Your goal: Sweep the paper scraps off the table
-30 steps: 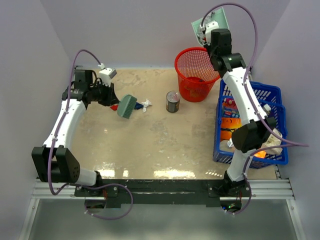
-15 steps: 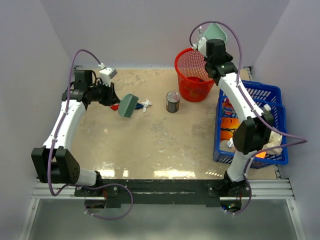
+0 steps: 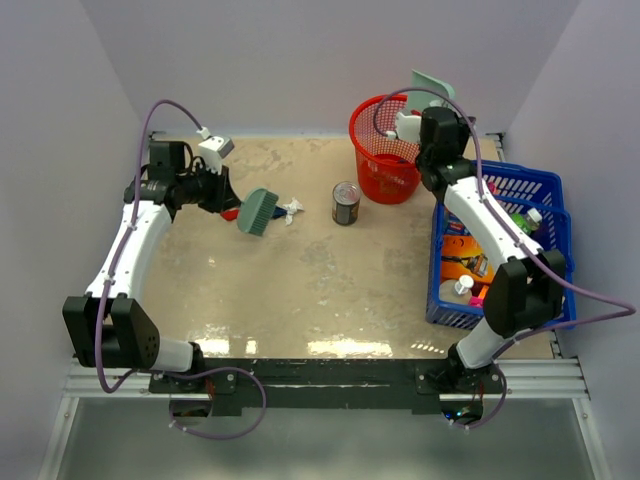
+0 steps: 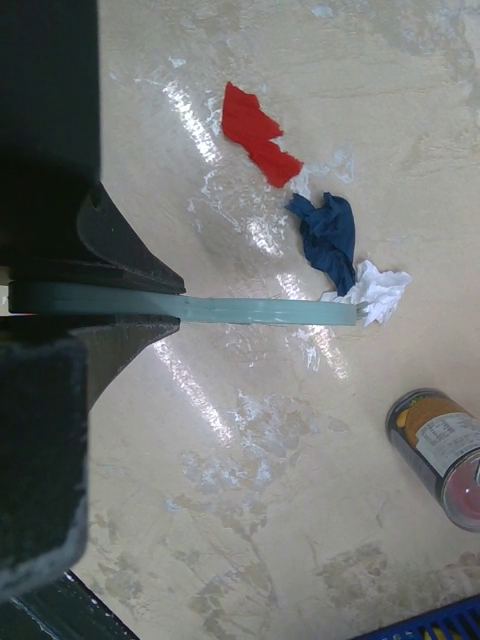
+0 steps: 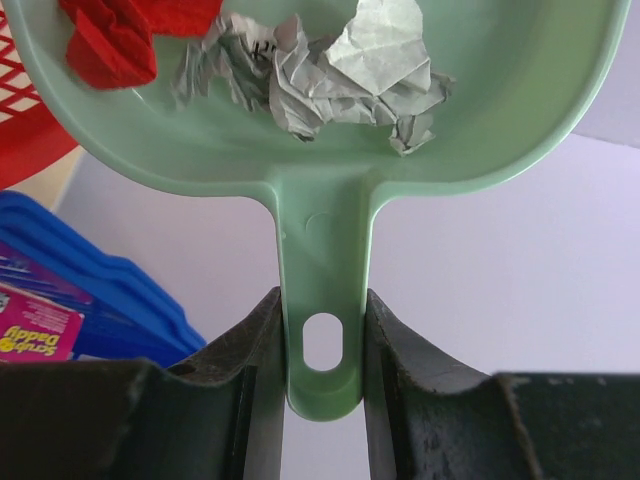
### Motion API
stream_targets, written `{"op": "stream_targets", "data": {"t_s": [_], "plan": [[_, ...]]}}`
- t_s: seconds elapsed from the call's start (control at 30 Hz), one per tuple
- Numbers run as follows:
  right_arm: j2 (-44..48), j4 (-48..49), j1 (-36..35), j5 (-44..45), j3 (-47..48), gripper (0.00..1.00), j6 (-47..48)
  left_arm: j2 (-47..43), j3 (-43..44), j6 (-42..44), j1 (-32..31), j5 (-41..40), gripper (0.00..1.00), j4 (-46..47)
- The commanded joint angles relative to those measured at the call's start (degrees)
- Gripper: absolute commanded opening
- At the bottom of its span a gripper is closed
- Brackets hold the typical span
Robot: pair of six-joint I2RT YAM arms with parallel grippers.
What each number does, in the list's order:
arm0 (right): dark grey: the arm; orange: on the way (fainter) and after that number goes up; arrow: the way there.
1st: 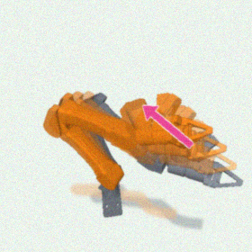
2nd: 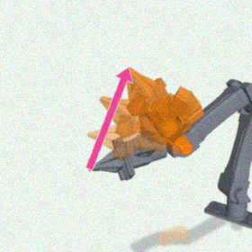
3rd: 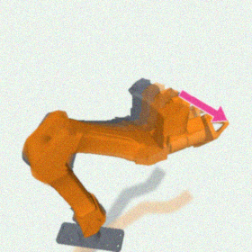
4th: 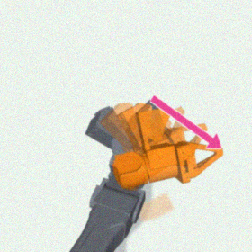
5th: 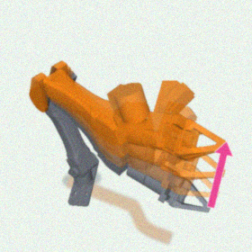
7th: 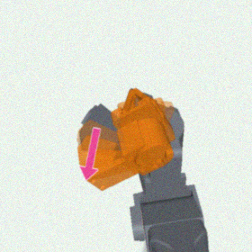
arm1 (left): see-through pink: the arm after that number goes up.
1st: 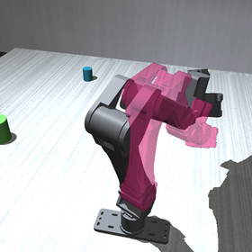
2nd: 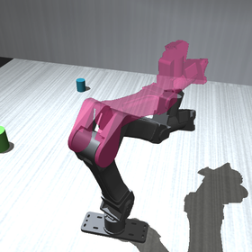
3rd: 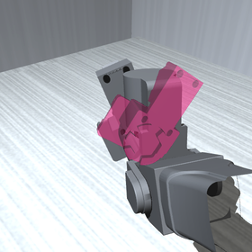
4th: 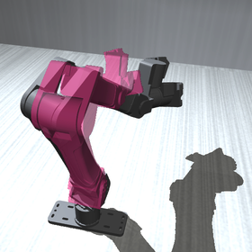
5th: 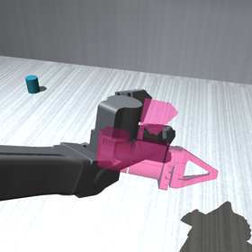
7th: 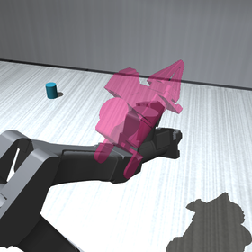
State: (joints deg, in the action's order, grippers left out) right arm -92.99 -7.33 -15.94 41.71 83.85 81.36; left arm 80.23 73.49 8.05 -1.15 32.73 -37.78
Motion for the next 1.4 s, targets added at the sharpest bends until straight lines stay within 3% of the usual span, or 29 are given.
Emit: {"op": "stream_targets", "data": {"t_s": [0.0, 0.2, 0.37, 0.47, 0.7, 0.87, 1.1, 1.23, 1.37], "plan": [[1.15, 7.69, 0.30, 1.88, 2.27, 0.00, 4.95, -0.68, 1.65, -0.76, 0.36, 1.90, 0.00, 2.45], [1.58, 0.22, 0.39, 1.62, 4.66, 0.00, -2.43, -2.09, 1.21, -0.85, 0.53, 1.99, 0.00, 3.15], [4.83, 9.61, 0.48, 2.50, -3.35, 0.00, 5.30, -1.83, 2.53, -1.02, 0.71, 2.60, 0.00, 3.06], [3.43, -1.67, 0.56, 2.84, 2.86, 0.00, -3.56, -1.39, 4.20, -1.02, 0.71, 3.30, 0.00, 2.97], [2.64, -9.09, -0.14, 2.33, 12.63, 0.00, -15.75, -3.58, 6.84, -4.01, 0.71, 4.53, 0.00, 6.66], [6.06, -26.56, -2.94, -12.69, 20.47, 0.00, -35.37, -5.34, 4.73, -7.61, 0.71, 1.46, 0.00, 13.59], [13.88, -34.24, -6.38, -42.39, 12.93, 0.00, -60.76, -4.56, -4.40, -26.84, 0.71, 2.60, 0.00, 31.08], [19.50, -31.62, -11.29, -55.06, 1.78, 0.00, -60.28, 4.99, -3.98, -36.24, 0.71, 7.24, 0.00, 36.81], [22.68, -27.30, -16.13, -53.32, -8.95, 0.00, -59.12, 15.38, -1.34, -43.55, 0.71, 10.24, 0.00, 45.75]]}}
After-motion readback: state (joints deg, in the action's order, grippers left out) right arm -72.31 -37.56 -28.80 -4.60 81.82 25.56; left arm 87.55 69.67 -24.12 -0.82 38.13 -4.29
